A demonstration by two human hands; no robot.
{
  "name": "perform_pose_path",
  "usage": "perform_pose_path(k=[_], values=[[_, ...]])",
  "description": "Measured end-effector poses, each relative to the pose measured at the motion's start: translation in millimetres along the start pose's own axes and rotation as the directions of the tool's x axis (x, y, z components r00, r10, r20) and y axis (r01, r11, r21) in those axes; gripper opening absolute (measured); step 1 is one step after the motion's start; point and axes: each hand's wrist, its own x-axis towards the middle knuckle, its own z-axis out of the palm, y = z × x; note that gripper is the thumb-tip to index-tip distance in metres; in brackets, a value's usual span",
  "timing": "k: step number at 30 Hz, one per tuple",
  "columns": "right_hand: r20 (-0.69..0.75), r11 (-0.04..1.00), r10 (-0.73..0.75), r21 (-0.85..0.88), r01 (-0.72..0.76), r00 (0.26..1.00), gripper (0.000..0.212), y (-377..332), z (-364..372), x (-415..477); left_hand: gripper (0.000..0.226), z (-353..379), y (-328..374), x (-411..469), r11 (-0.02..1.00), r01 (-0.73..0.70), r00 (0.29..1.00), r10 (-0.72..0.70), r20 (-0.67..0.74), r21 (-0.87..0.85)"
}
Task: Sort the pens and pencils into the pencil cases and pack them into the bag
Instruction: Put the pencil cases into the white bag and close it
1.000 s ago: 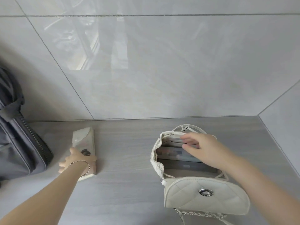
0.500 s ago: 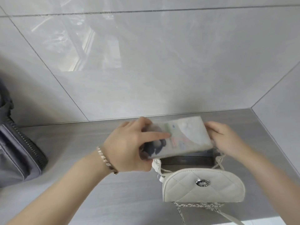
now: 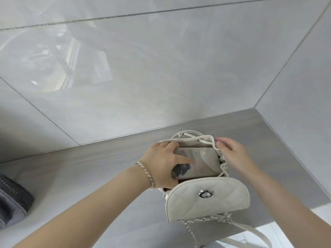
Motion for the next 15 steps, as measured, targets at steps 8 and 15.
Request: perform_pose_path(k=[8, 15], values=[[0.099, 0.785, -0.474, -0.404, 0.47, 0.875, 0.041, -12, 22, -17, 0.065, 14, 6, 15, 0.998, 0.042, 0.995, -0.037, -0.095, 0.048], [0.576, 0.622, -0.377, -0.423, 0.659, 0.725, 0.046, -26, 44, 4, 0.056, 11, 6, 4, 0.992, 0.057, 0.94, -0.09, -0.328, -0.109]])
